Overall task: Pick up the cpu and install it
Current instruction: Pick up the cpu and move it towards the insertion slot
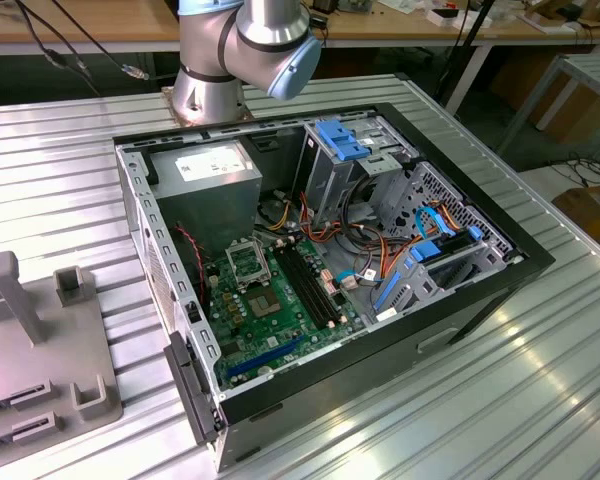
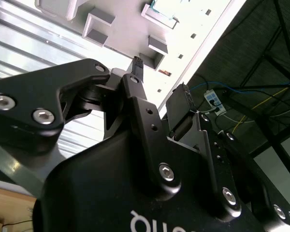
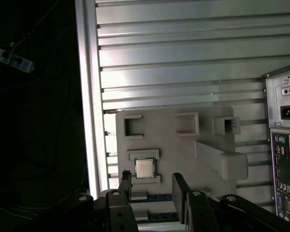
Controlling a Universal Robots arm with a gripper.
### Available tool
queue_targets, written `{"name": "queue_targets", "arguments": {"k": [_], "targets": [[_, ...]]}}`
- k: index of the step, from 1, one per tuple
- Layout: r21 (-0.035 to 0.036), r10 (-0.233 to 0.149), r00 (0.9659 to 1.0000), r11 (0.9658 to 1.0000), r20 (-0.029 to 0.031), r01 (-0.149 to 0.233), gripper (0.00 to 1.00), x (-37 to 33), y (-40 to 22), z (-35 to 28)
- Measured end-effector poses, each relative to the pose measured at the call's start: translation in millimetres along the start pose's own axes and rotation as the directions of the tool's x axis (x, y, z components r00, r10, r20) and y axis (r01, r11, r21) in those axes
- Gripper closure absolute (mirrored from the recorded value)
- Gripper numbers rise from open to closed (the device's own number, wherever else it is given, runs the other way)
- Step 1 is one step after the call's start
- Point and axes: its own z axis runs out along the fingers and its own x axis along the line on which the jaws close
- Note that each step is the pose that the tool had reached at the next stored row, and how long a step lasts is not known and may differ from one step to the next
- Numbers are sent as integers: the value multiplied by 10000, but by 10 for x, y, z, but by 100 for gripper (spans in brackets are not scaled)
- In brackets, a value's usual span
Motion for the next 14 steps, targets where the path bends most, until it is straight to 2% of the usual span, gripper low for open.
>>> {"name": "queue_targets", "arguments": {"k": [6,7,8,10,12,14], "targets": [[3,-11,10000,10000,-2,11,53,1,0,3],[25,-50,10000,10000,-8,50,53,2,0,8],[99,-153,9999,9998,-39,154,53,1,0,12],[169,-414,9991,9990,-102,415,53,0,-1,19],[181,-618,9980,9979,-129,620,53,5,-2,27],[182,-655,9978,9977,-132,657,53,6,-3,29]]}}
